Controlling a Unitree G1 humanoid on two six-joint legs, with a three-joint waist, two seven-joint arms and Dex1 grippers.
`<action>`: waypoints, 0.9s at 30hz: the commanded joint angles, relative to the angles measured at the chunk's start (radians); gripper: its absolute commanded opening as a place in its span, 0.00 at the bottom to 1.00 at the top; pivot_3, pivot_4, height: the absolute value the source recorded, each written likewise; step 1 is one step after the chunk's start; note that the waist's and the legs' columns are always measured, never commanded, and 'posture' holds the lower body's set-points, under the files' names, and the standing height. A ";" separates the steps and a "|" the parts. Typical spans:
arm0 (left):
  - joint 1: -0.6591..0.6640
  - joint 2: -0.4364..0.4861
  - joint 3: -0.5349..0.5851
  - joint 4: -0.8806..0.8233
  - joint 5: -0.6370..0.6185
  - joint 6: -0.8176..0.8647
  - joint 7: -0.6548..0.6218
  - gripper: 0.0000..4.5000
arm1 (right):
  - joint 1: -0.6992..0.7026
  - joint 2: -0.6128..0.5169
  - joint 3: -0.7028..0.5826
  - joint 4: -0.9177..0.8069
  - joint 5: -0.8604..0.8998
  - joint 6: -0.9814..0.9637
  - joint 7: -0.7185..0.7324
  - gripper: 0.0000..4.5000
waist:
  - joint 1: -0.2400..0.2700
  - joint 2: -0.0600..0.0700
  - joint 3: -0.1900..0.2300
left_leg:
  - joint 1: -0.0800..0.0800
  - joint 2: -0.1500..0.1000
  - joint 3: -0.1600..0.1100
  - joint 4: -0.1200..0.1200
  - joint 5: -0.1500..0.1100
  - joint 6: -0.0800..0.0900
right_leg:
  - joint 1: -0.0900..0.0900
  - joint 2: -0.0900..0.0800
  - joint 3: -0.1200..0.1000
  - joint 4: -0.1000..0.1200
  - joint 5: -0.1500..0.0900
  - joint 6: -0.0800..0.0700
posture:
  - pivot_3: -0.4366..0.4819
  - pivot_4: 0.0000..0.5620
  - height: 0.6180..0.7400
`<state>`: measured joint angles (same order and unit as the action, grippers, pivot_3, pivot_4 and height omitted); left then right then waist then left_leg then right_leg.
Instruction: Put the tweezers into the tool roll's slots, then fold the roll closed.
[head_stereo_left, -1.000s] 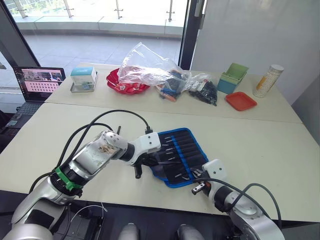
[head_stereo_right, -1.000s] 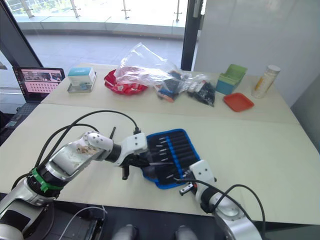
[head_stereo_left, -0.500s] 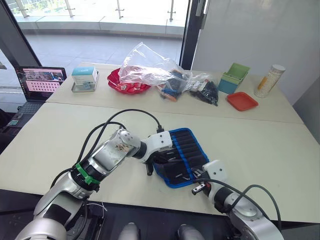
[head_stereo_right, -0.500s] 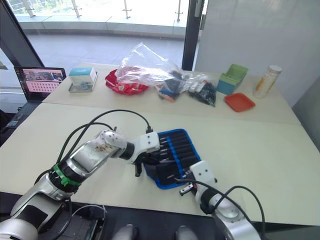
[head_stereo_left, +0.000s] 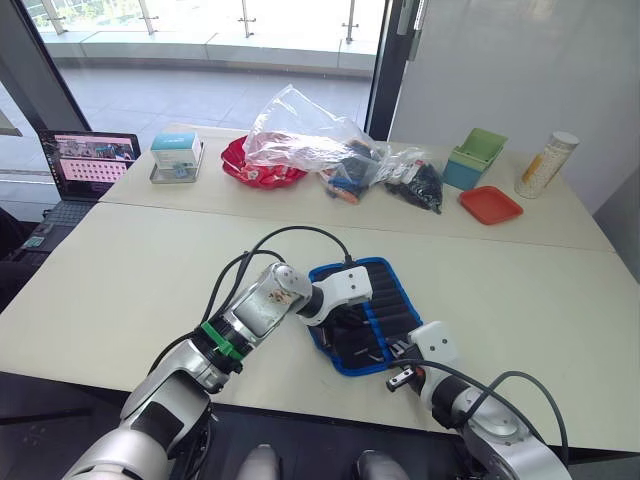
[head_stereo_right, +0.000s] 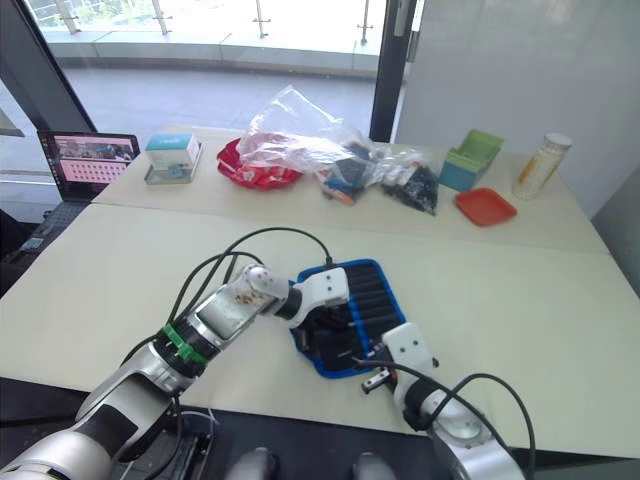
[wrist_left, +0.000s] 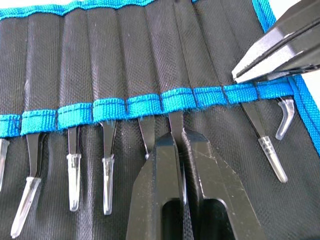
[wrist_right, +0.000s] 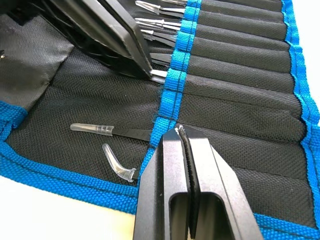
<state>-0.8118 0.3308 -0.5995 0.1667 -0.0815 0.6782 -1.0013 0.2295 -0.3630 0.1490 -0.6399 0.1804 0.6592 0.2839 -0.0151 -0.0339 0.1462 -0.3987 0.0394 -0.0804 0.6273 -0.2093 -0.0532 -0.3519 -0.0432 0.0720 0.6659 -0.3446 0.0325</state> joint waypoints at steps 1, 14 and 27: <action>0.001 -0.009 0.019 -0.007 -0.004 0.005 -0.016 0.01 | 0.045 -0.015 0.038 0.042 0.016 0.061 0.031 0.00 | 0.000 0.000 0.000 | 0.000 0.000 0.000 0.000 0.000 0.000 | 0.000 0.000 0.000 0.000 0.000 0.000 | 0.48 0.27 0.86; 0.052 0.144 0.282 -0.159 -0.156 0.051 -0.085 0.82 | 0.019 -0.019 0.039 0.075 0.012 0.054 0.045 0.00 | -0.014 0.001 0.000 | 0.000 0.000 -0.001 0.000 0.000 0.000 | -0.001 0.000 0.000 0.003 0.000 0.000 | 0.48 0.27 0.86; 0.508 0.231 0.817 -0.463 -0.319 0.042 0.196 0.99 | 0.000 -0.049 0.035 0.090 0.016 0.050 0.089 0.00 | -0.023 0.000 0.000 | 0.002 0.000 -0.002 -0.001 0.000 0.000 | -0.001 -0.001 0.000 0.008 0.000 0.000 | 0.48 0.27 0.86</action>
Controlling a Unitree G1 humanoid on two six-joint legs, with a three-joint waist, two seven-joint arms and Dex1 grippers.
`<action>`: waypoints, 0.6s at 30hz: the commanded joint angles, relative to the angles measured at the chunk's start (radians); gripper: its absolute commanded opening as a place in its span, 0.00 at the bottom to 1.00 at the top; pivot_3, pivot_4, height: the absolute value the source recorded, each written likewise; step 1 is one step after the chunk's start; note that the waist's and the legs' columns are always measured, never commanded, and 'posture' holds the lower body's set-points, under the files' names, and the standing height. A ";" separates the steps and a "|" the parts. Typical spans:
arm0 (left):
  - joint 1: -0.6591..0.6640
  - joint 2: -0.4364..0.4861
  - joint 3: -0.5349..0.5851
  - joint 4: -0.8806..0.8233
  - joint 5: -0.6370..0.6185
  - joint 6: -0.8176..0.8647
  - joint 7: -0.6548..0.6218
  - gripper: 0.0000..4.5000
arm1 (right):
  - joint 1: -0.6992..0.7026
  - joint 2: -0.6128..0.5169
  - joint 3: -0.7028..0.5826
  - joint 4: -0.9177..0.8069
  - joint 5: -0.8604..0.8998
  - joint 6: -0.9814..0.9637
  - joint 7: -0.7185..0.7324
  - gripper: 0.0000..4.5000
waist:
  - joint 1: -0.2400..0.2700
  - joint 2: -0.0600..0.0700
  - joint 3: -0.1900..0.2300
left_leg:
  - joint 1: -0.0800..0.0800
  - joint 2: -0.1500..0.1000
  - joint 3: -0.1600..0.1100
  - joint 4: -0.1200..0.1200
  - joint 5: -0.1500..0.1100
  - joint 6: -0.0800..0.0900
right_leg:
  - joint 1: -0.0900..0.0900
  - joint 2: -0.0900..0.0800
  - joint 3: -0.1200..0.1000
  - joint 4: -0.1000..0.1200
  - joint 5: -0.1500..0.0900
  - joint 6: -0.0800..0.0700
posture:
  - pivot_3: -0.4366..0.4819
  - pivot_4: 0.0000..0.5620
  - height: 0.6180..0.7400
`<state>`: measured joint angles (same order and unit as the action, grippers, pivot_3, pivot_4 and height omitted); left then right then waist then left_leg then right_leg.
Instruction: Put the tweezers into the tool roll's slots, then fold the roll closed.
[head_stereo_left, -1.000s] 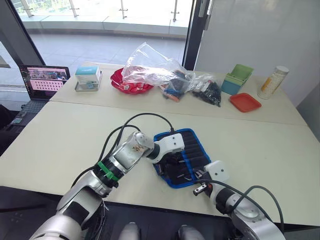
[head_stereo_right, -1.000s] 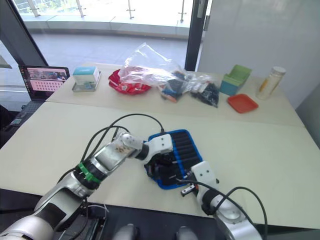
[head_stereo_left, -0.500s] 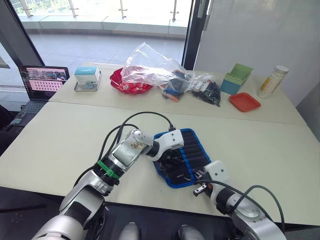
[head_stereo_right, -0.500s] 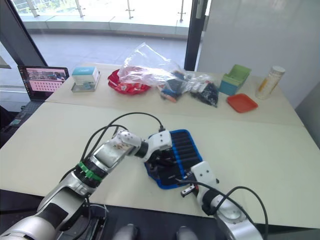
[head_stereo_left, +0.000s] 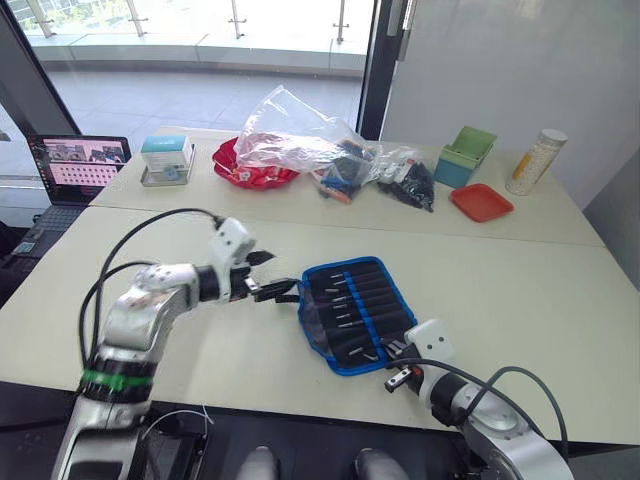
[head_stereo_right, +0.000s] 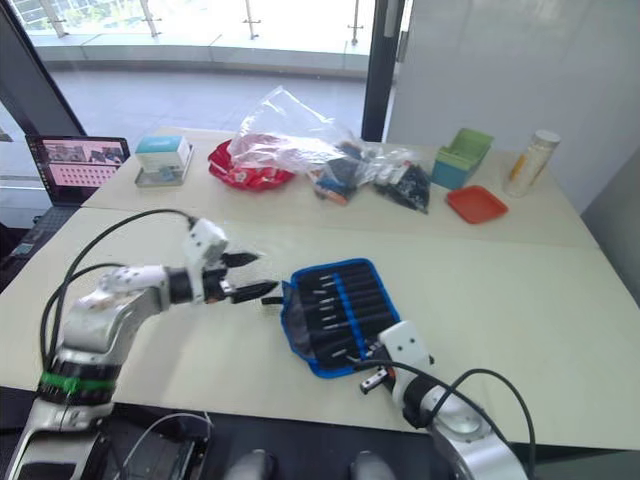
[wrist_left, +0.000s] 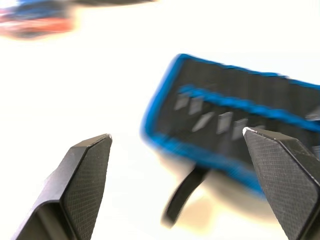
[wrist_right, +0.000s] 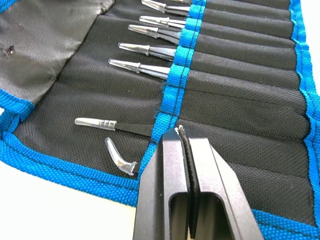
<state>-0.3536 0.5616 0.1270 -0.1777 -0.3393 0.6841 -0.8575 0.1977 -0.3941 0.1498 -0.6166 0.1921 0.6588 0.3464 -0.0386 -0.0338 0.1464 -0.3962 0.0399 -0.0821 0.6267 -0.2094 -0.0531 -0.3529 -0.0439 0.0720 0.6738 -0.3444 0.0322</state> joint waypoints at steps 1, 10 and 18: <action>0.088 -0.008 0.119 -0.151 -0.078 0.048 0.076 0.99 | 0.031 -0.022 0.031 0.069 0.006 0.049 0.031 0.00 | 0.001 0.000 0.000 | 0.000 0.000 0.000 0.000 0.000 0.000 | 0.000 0.000 0.000 0.000 0.000 0.000 | 0.48 0.27 0.86; 0.471 -0.161 0.292 -0.472 -0.113 0.063 0.344 0.99 | 0.013 -0.061 0.027 0.080 0.017 0.051 0.074 0.00 | -0.001 -0.002 -0.001 | 0.003 0.001 0.001 -0.001 0.000 0.000 | 0.002 -0.001 0.001 -0.001 0.000 0.000 | 0.48 0.27 0.86; 0.655 -0.180 0.258 -0.548 -0.074 0.029 0.429 0.99 | -0.020 -0.075 0.040 0.105 0.024 0.049 0.097 0.00 | 0.002 -0.003 -0.002 | 0.004 0.002 0.002 0.000 0.000 0.000 | 0.004 0.000 0.001 -0.005 0.000 0.000 | 0.48 0.27 0.86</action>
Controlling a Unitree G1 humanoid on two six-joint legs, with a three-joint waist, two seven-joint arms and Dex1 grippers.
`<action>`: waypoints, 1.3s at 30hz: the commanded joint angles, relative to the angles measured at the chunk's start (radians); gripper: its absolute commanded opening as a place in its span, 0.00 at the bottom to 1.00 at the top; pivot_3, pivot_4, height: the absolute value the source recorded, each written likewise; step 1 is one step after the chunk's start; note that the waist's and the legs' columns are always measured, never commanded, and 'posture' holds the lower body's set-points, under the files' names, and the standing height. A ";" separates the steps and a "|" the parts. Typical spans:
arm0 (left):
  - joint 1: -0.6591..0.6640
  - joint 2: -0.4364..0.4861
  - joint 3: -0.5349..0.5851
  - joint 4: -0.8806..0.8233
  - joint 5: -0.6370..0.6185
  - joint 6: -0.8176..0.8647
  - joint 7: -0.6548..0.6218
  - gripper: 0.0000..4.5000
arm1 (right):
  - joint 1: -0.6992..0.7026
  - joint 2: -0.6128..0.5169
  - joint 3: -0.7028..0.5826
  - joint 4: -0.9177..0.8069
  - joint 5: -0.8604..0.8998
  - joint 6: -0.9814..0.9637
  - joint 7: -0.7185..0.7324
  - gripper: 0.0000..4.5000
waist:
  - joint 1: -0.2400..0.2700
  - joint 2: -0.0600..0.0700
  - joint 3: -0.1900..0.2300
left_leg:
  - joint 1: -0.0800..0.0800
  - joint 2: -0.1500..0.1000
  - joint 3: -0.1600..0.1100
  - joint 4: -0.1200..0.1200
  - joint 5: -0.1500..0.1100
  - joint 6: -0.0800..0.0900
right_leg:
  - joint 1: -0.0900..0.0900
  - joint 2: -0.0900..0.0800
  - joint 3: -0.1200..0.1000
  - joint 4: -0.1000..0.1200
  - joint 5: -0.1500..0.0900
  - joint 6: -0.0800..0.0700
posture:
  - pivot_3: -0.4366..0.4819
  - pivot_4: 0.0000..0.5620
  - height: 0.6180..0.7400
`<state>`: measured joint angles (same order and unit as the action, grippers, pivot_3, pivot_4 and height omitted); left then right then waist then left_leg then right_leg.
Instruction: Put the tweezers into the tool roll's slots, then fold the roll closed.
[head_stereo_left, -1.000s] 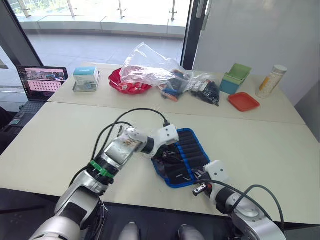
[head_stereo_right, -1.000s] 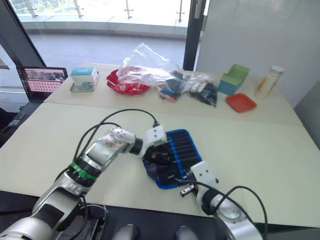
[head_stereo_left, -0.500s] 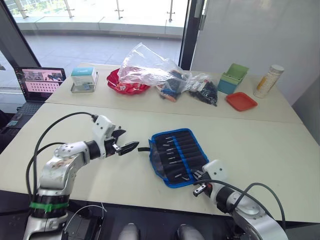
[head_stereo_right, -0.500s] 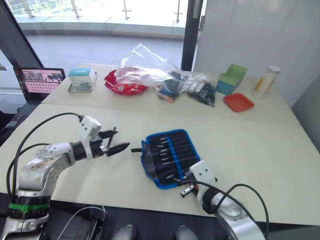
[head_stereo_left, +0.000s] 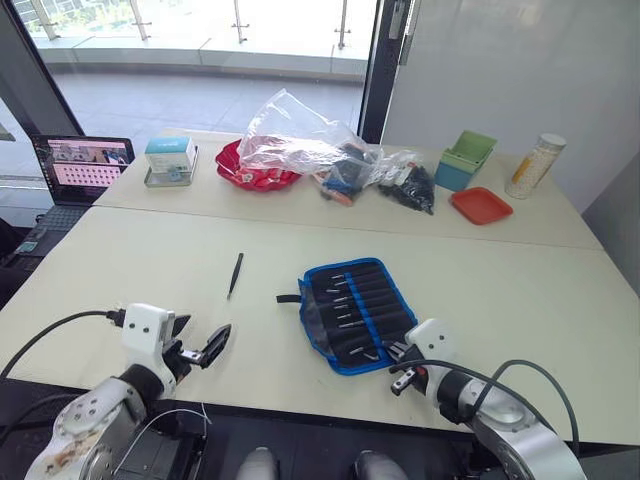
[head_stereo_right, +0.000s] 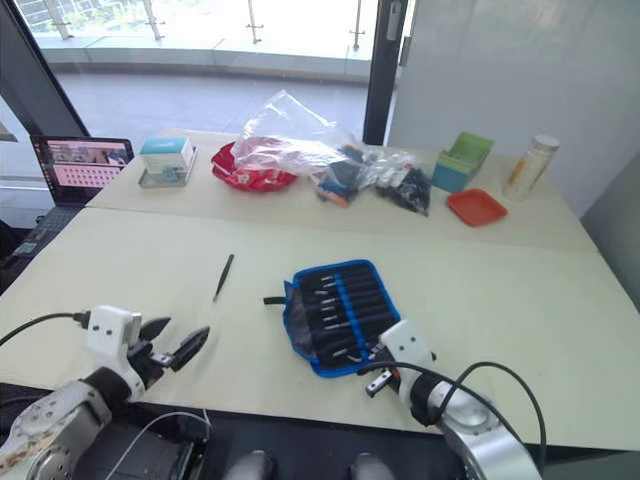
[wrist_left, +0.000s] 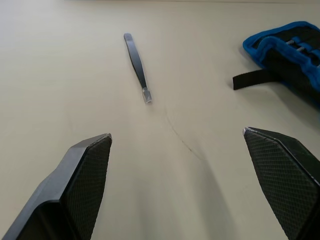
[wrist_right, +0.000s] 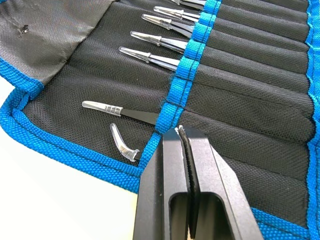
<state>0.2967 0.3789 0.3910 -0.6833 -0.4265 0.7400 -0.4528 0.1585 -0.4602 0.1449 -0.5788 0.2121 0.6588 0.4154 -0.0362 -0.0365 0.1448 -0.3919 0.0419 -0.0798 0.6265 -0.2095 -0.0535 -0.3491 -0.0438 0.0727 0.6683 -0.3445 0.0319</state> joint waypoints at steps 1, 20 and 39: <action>0.009 0.006 -0.013 -0.040 0.018 -0.027 0.033 0.99 | 0.016 -0.009 0.045 0.070 0.004 0.048 0.029 0.00 | 0.000 0.000 0.000 | 0.000 0.000 0.000 0.000 0.000 0.000 | 0.000 0.001 0.000 0.000 0.000 0.000 | 0.48 0.27 0.86; -0.260 0.000 -0.186 0.266 0.132 -0.019 0.168 0.99 | 0.003 0.008 0.041 0.070 0.002 0.053 0.015 0.00 | -0.008 -0.001 -0.001 | 0.001 0.001 0.001 0.000 0.000 0.000 | -0.001 0.002 0.000 0.000 0.001 -0.001 | 0.48 0.27 0.86; -0.526 -0.078 -0.340 0.698 0.235 -0.062 0.158 0.58 | 0.001 0.028 0.038 0.061 0.001 0.056 -0.018 0.00 | -0.001 0.014 -0.008 | 0.014 -0.001 0.001 -0.001 0.000 0.000 | 0.015 0.000 0.000 -0.004 -0.003 0.005 | 0.48 0.27 0.86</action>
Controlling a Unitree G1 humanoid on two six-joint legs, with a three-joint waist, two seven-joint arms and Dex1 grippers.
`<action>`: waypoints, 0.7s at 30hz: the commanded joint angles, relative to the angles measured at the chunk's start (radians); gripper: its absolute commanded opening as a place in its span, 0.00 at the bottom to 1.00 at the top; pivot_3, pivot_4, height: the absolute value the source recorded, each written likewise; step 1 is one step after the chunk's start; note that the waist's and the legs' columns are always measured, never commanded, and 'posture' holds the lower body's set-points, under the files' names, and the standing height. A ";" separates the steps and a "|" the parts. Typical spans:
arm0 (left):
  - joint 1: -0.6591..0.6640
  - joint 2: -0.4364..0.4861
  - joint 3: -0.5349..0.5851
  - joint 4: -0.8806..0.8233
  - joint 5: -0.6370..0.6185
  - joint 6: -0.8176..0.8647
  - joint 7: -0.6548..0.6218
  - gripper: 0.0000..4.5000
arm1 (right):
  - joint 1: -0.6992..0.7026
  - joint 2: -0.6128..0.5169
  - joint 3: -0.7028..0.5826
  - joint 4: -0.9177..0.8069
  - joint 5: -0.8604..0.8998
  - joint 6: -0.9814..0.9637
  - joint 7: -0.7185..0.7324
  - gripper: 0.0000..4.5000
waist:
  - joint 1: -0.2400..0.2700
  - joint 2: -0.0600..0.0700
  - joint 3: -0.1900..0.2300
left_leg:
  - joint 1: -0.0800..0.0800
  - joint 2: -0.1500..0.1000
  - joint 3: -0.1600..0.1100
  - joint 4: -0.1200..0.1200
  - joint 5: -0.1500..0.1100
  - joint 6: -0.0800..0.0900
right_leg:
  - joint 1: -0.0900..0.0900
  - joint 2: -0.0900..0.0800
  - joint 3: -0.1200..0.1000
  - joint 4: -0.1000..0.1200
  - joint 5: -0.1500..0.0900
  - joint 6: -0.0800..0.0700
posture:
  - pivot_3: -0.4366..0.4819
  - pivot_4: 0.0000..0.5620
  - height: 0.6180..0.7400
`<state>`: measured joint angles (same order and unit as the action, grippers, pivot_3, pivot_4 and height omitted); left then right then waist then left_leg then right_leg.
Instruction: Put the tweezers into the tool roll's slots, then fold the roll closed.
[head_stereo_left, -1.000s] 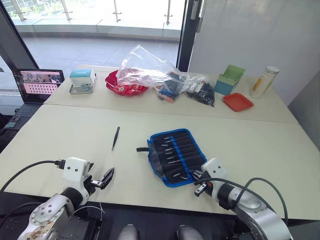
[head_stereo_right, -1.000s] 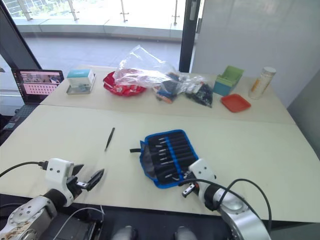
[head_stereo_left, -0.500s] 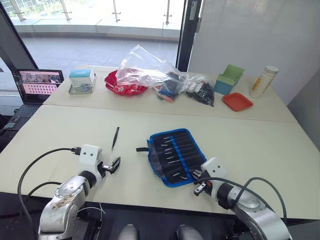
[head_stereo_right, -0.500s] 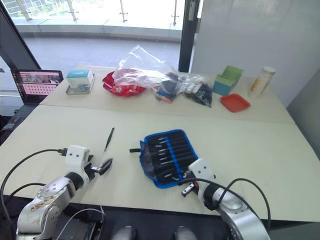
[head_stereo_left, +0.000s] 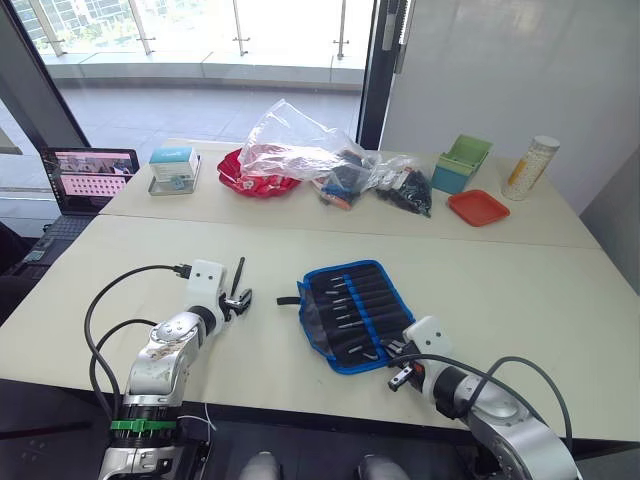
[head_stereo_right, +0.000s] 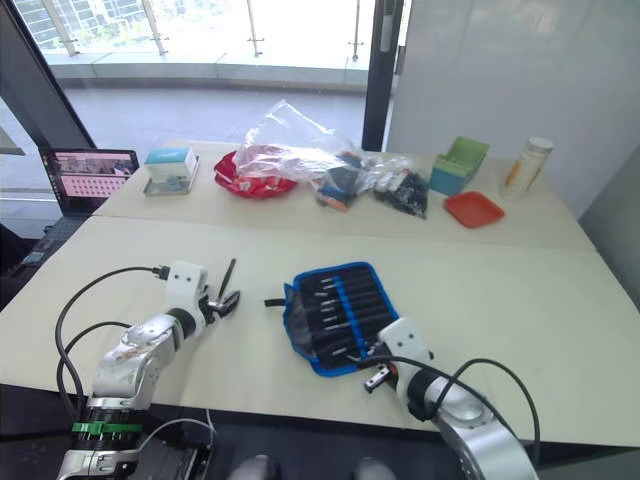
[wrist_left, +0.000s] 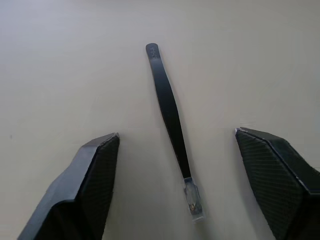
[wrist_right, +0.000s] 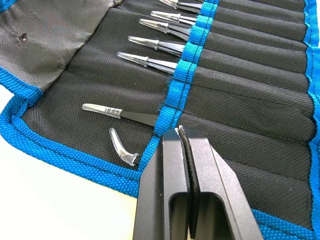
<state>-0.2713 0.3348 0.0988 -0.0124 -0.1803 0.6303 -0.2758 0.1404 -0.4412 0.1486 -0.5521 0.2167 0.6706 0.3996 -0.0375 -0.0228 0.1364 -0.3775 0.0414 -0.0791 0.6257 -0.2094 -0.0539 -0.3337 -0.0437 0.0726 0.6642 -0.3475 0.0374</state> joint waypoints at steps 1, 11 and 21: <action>0.050 -0.039 -0.046 0.019 -0.012 0.054 -0.016 0.52 | 0.020 0.009 0.035 0.034 -0.004 0.045 -0.003 0.00 | 0.000 0.000 0.000 | 0.000 0.000 0.000 0.000 0.000 0.000 | 0.000 0.000 0.000 0.000 0.000 0.000 | 0.48 0.27 0.86; 0.032 -0.044 -0.027 -0.021 -0.011 0.088 -0.002 0.01 | 0.025 0.008 0.035 0.026 -0.001 0.049 -0.008 0.00 | 0.001 0.000 0.000 | 0.000 -0.001 0.000 -0.001 0.000 0.000 | 0.000 -0.001 0.000 -0.001 0.000 0.000 | 0.48 0.27 0.86; -0.123 0.071 0.040 -0.028 -0.036 0.048 -0.079 0.01 | 0.032 0.008 0.032 0.021 -0.002 0.050 -0.011 0.00 | -0.002 -0.007 0.005 | -0.004 0.000 -0.001 -0.001 0.000 0.000 | -0.003 0.000 -0.001 -0.001 0.000 0.001 | 0.48 0.27 0.86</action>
<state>-0.3332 0.3755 0.1198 -0.0204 -0.1914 0.6926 -0.3153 0.1445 -0.4340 0.1494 -0.5696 0.2174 0.6780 0.3896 -0.0390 -0.0297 0.1419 -0.3829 0.0413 -0.0798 0.6250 -0.2094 -0.0541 -0.3385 -0.0438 0.0719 0.6633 -0.3475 0.0374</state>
